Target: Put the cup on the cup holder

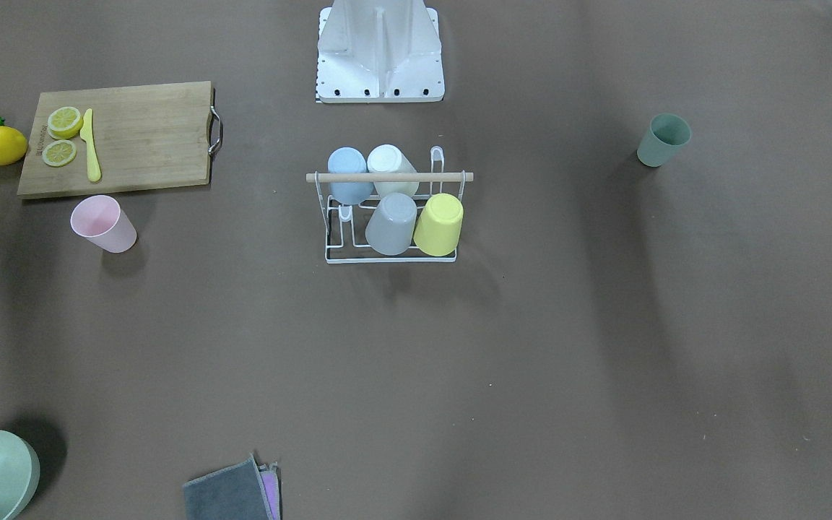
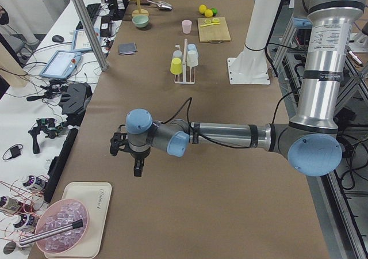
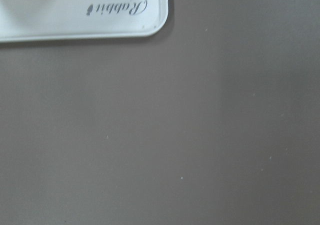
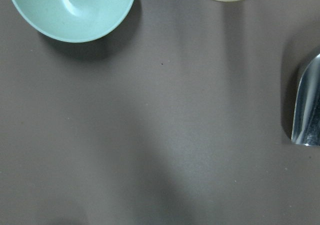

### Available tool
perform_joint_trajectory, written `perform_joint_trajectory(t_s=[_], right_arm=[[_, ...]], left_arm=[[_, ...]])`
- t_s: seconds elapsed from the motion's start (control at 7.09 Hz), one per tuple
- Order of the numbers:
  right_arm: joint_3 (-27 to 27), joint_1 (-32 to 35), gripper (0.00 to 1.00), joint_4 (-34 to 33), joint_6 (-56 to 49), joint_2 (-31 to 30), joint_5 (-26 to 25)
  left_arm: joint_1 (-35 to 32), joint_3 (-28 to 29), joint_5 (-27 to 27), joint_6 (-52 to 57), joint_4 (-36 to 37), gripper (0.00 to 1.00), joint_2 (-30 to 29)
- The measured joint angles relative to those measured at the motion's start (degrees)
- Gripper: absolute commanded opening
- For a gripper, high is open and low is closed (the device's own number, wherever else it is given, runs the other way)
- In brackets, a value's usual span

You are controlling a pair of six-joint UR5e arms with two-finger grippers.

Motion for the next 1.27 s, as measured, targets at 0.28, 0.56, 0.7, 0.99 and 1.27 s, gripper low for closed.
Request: perform_joint_trajectory(t_s=[0.28, 0.56, 0.7, 0.99, 1.27], right_arm=[[-4.65, -4.97, 0.98, -0.20, 0.07, 2.79, 1.31], [-6.21, -8.50, 0.98, -0.40, 0.09, 2.92, 2.33], [-6.66, -9.45, 0.98, -0.97, 0.03, 3.00, 2.78], [-6.38, -10.89, 0.98, -4.65, -0.28, 3.48, 3.48], [-6.66, -12.40, 0.98, -6.96, -0.66, 4.33, 4.43]], left_arm=[[0.30, 0.72, 0.05, -0.84, 5.23, 0.98, -4.48], [3.09, 5.21, 0.06, -1.00, 6.99, 0.98, -11.47], [4.41, 9.02, 0.06, -1.04, 7.96, 0.98, -15.57], [6.61, 13.74, 0.10, -0.85, 13.12, 0.98, -21.85], [7.35, 13.35, 0.11, -0.76, 19.13, 0.98, -24.14]])
